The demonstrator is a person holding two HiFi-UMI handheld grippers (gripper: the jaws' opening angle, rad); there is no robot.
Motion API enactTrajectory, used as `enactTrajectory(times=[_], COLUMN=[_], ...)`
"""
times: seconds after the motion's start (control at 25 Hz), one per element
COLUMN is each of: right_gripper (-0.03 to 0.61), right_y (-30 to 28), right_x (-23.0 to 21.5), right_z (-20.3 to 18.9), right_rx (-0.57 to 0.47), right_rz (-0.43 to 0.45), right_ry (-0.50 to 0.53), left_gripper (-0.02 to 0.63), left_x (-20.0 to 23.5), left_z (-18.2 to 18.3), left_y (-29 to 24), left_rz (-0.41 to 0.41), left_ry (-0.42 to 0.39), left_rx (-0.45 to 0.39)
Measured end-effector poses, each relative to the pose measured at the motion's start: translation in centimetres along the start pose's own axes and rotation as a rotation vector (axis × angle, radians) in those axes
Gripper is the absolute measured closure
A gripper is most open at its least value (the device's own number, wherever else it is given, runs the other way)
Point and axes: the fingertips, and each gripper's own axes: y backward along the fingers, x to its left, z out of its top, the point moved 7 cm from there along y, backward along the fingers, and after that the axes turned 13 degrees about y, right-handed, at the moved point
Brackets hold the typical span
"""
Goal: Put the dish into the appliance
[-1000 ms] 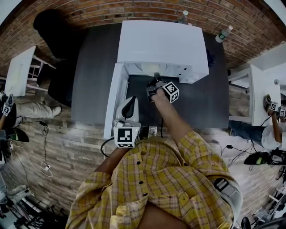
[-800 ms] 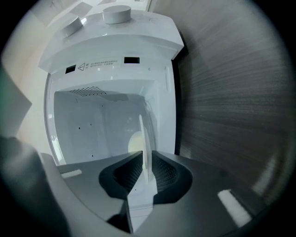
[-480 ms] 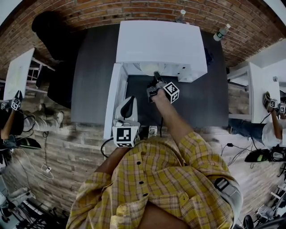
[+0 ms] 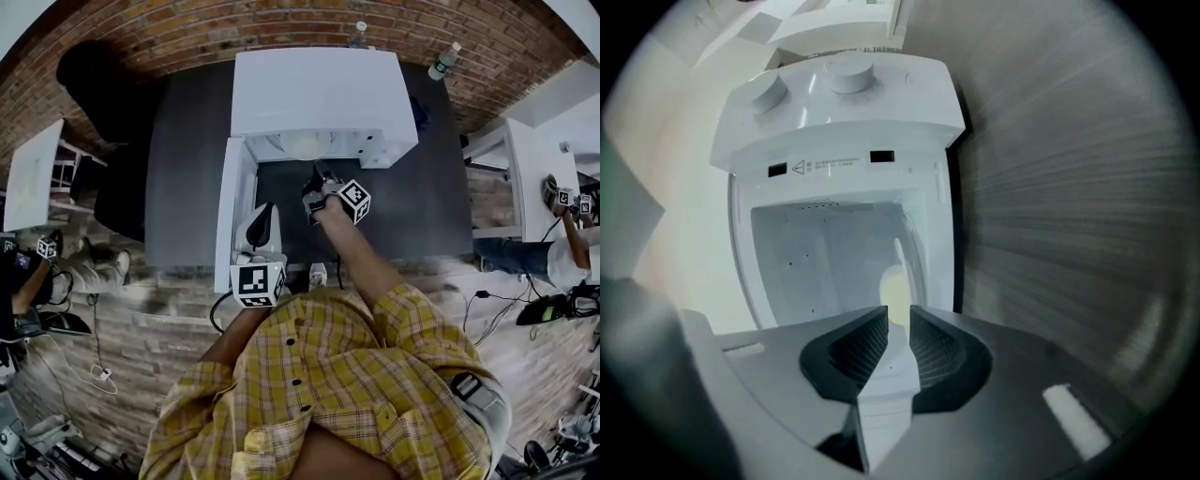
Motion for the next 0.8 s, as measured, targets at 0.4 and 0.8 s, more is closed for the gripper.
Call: enactTrajectory(times=[0.4,0.8], right_gripper=[0.588,0.588], right_y=[3.7,8.2], right_x=[3.8,9.8], right_z=[0.1,-2.1], right_rx=[0.066,0.114], right_rz=[0.065,0.162], right_ry=[0.147,0.255], left_gripper=[0.617,0.617], left_x=[-0.7,-1.4], left_z=[-0.2,-0.4], left_y=[0.2,0.7], left_rz=[-0.045,-0.073], left_ry=[0.011,0.025], left_rx=[-0.006,-0.001])
